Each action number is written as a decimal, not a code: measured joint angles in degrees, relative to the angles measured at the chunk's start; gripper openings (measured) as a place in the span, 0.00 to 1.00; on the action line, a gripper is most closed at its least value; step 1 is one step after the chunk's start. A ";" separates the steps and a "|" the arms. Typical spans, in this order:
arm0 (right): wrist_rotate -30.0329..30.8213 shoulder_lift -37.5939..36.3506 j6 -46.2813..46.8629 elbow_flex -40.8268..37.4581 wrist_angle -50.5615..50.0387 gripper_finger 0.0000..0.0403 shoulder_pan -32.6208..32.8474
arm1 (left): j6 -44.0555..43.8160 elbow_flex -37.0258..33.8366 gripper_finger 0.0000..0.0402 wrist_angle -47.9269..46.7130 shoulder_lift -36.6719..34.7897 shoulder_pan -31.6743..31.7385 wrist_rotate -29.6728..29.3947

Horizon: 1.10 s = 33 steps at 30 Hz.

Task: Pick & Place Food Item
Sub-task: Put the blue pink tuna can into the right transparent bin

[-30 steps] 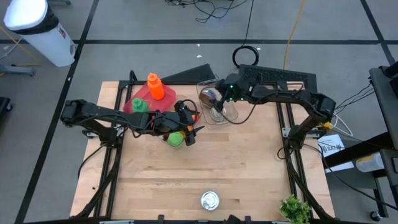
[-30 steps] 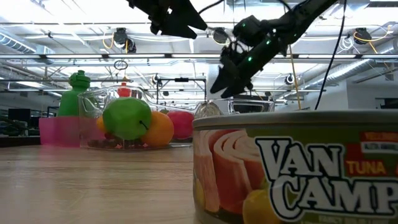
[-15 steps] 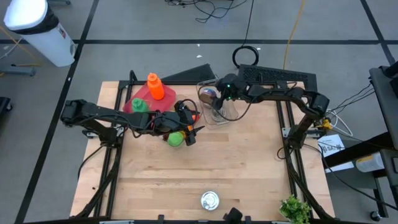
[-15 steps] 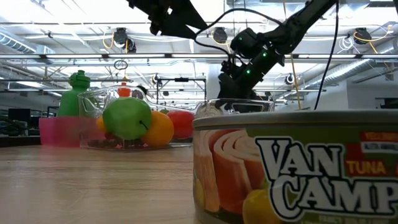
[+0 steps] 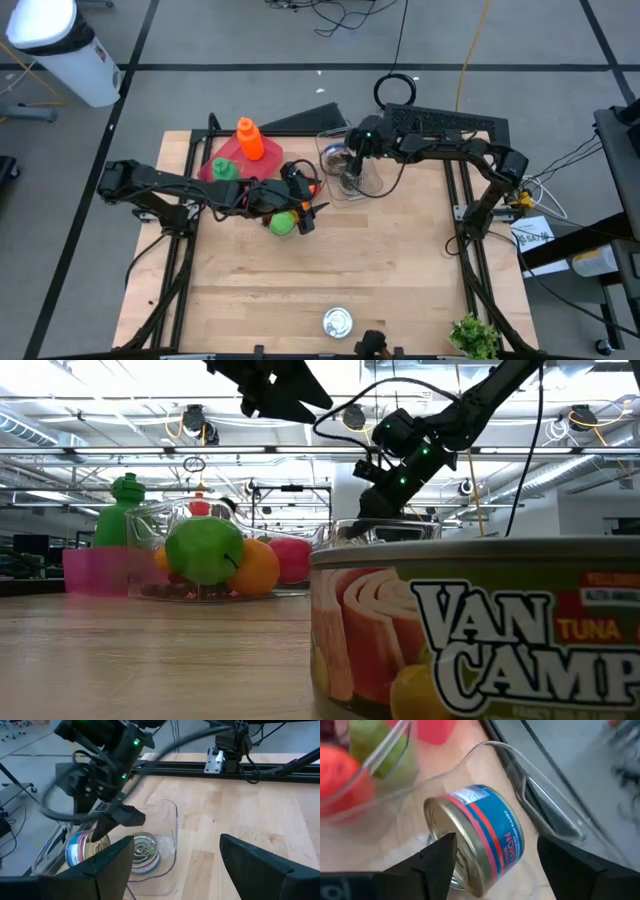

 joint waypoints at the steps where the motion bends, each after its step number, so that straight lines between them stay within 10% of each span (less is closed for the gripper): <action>1: 0.02 0.00 -2.70 0.00 0.01 0.64 -0.02 | 0.00 0.00 0.75 -0.13 0.00 -0.01 0.00; 20: -9.08 4.68 -13.60 0.00 2.47 0.56 -0.18 | 0.33 0.00 0.75 -1.65 0.02 -0.01 1.84; 33: -18.45 0.86 27.20 -0.07 -2.55 0.44 -2.33 | 0.31 0.00 0.75 -1.65 0.02 -0.01 1.81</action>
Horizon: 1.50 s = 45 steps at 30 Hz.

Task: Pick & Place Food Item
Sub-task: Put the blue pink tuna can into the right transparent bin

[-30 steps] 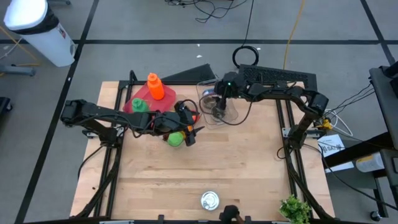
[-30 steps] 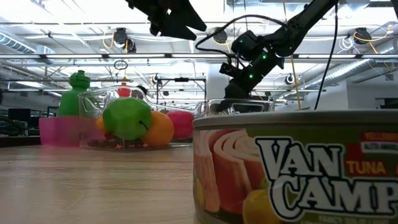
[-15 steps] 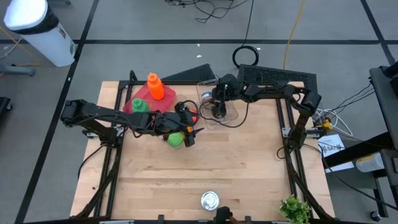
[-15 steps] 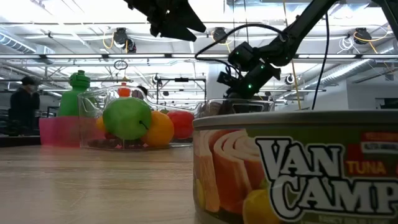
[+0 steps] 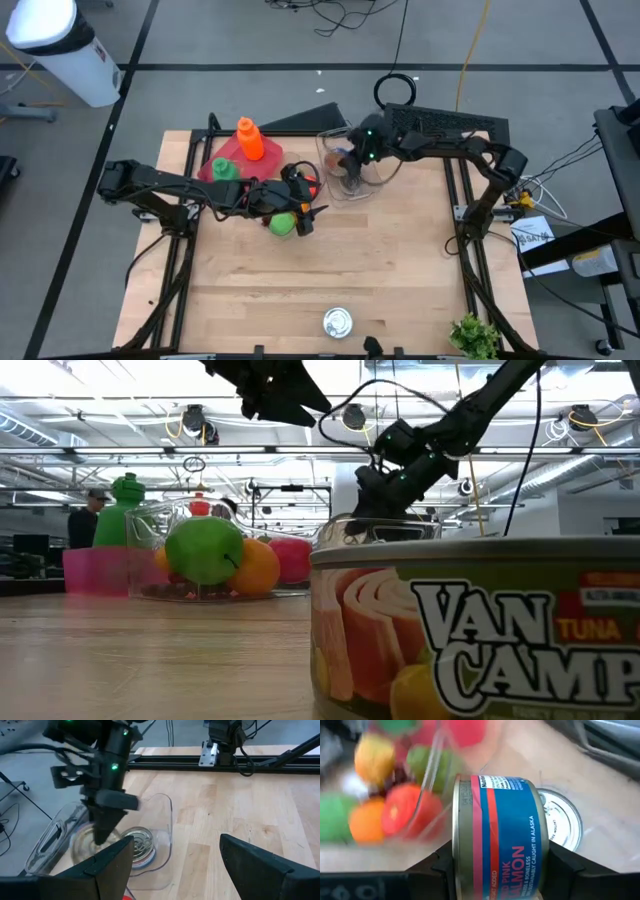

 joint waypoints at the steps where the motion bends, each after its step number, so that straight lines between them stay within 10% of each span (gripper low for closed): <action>1: -1.17 0.71 3.06 0.03 1.02 0.44 -0.23 | 0.00 0.00 0.75 0.01 0.00 0.00 0.00; 14: -1.66 4.73 7.39 0.22 3.62 0.45 0.15 | -0.25 0.00 0.75 0.11 0.00 0.02 -0.26; 27: 3.89 4.91 -0.03 0.11 3.76 0.82 2.48 | -0.31 0.00 0.75 0.07 0.00 0.00 -0.28; 45: 11.05 0.56 -0.78 0.07 -1.05 0.66 2.01 | -0.28 0.00 0.75 0.07 0.00 0.00 -0.28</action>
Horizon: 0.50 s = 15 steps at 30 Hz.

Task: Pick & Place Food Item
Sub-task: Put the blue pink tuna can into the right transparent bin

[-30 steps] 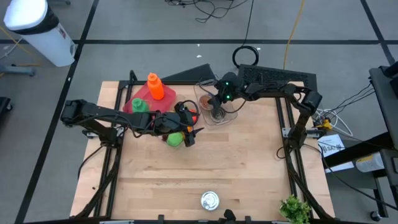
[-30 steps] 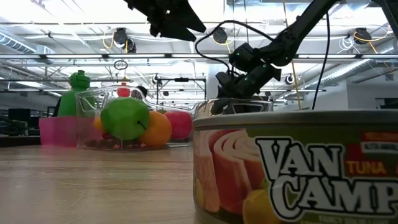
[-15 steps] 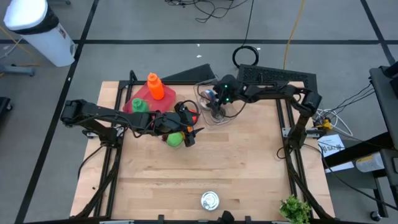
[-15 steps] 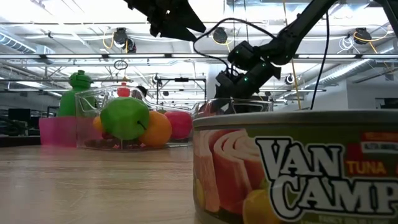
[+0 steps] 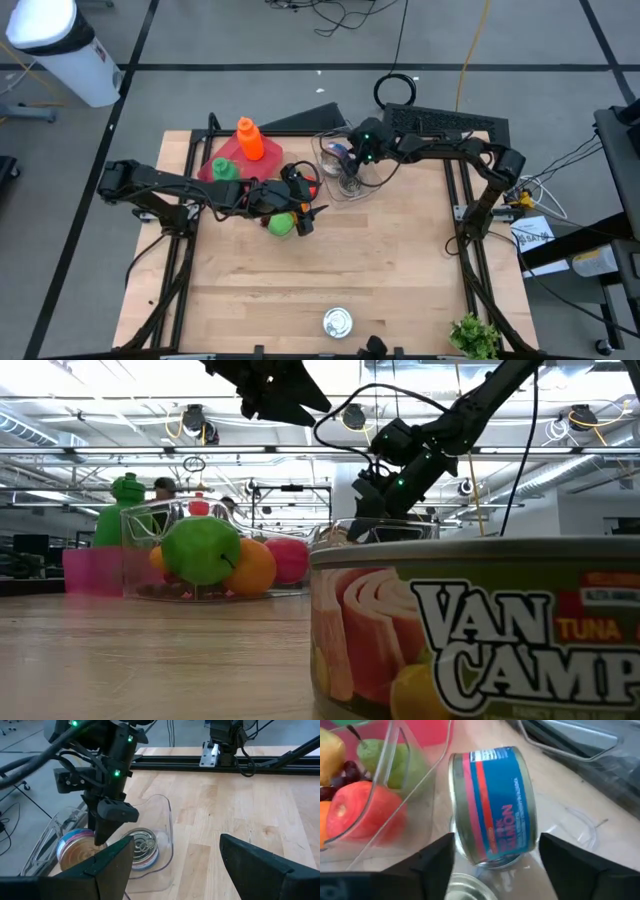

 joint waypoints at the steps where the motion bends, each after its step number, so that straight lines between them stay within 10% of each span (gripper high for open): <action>1: -0.19 0.00 -0.01 0.00 -0.23 0.62 -0.01 | 0.00 0.00 0.75 0.00 0.00 0.00 0.00; 10: -10.22 0.00 -0.07 0.00 0.69 0.06 -0.77 | 0.03 0.00 0.75 0.00 0.00 0.00 0.00; 15: -15.09 0.00 3.86 0.00 2.17 0.05 -1.58 | 0.04 0.00 0.75 0.02 0.00 0.02 0.00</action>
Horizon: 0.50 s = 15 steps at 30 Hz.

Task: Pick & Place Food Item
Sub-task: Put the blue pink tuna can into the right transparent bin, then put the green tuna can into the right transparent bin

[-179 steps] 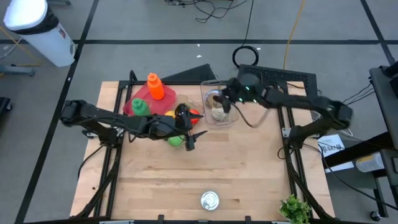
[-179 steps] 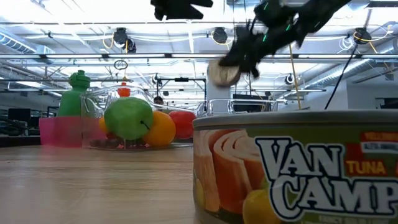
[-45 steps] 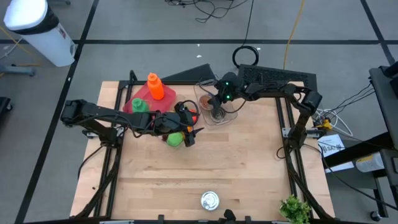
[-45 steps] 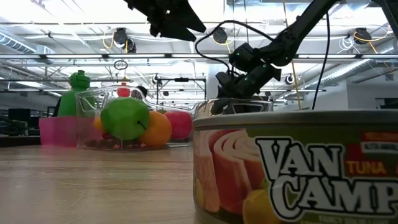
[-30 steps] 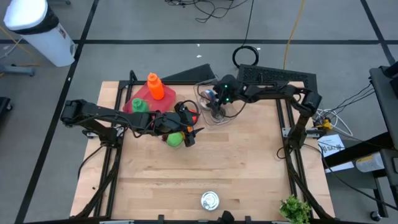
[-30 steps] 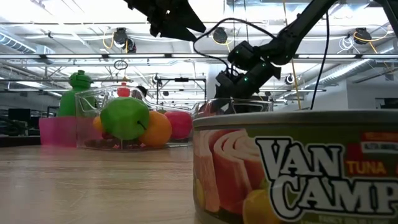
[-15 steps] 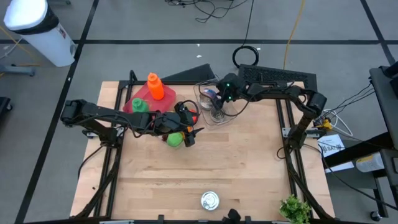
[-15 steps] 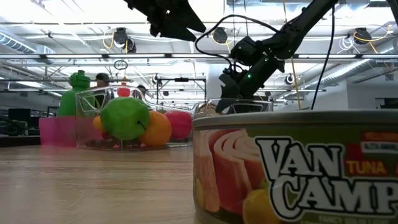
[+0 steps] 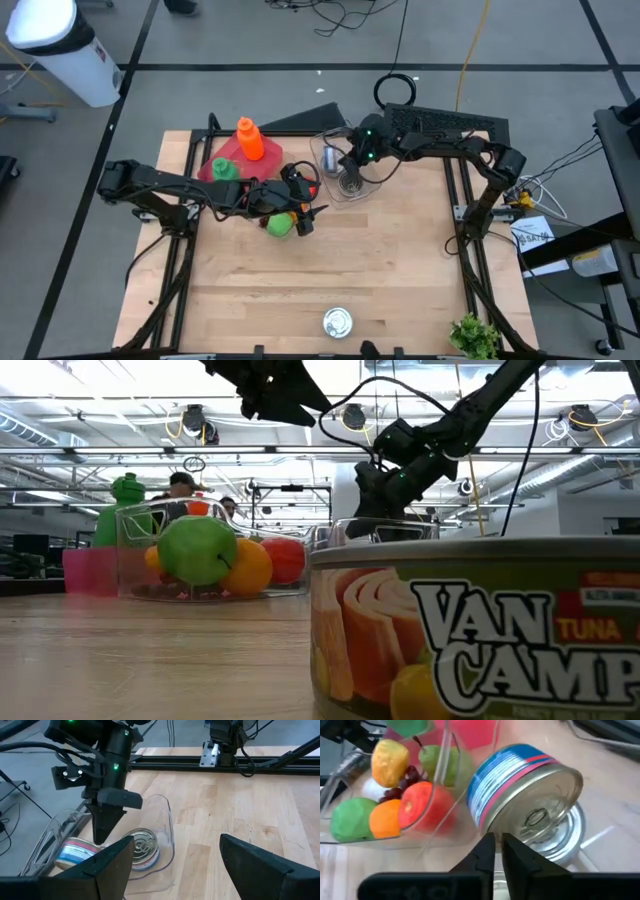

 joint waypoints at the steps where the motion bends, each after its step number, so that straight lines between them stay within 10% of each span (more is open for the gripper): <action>1: -0.22 0.00 0.02 0.00 0.41 0.06 0.01 | -0.01 0.00 0.75 -0.01 0.00 -0.01 0.00; 8: -0.30 -0.86 -3.37 0.00 2.64 0.15 0.92 | 0.00 0.00 0.75 -0.02 0.00 -0.01 0.04; 15: -1.57 -1.36 -7.30 0.00 7.18 0.47 3.78 | 0.01 0.00 0.75 -0.06 0.00 0.00 0.37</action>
